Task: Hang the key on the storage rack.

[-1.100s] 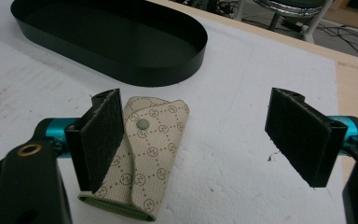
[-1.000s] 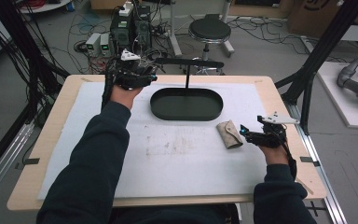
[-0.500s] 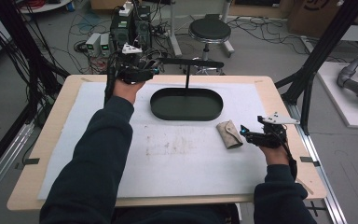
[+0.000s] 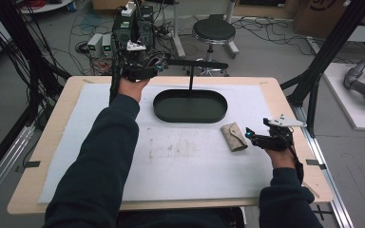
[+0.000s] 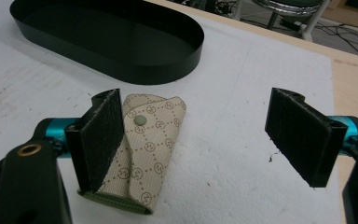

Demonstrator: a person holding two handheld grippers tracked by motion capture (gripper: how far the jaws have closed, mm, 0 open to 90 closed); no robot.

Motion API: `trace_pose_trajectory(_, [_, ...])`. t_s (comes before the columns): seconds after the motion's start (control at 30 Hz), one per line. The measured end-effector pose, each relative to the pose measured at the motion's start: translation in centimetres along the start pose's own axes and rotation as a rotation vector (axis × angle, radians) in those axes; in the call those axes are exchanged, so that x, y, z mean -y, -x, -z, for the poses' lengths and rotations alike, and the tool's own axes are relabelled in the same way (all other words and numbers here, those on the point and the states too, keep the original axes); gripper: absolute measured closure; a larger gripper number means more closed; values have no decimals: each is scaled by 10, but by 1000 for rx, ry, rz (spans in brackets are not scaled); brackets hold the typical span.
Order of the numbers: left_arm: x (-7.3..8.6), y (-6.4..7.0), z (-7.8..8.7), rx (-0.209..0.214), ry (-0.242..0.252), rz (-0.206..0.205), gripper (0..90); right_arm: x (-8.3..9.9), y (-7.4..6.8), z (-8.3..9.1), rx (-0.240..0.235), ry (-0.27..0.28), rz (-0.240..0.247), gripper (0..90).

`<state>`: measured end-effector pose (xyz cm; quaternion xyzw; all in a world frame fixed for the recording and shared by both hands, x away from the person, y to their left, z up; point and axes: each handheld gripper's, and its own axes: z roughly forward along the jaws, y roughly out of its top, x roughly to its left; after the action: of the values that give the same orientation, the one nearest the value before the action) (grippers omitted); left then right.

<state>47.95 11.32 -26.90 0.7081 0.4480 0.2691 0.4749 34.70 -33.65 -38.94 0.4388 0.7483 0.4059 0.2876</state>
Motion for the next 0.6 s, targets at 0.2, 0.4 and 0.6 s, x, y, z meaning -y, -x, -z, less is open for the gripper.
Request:
trace_pose_trajectory(0.2, [9, -9, -7, -32, -51, 22, 482, 1, 2, 2, 4, -3, -4, 200])
trace_pose_trajectory(0.4, [28, -16, -16, -32, -102, 52, 483, 2, 1, 3, 5, -3, -2, 201])
trace_pose_trajectory(0.6, [48, -18, -30, -18, -157, 74, 483, 2, 0, 2, 5, -9, 0, 200])
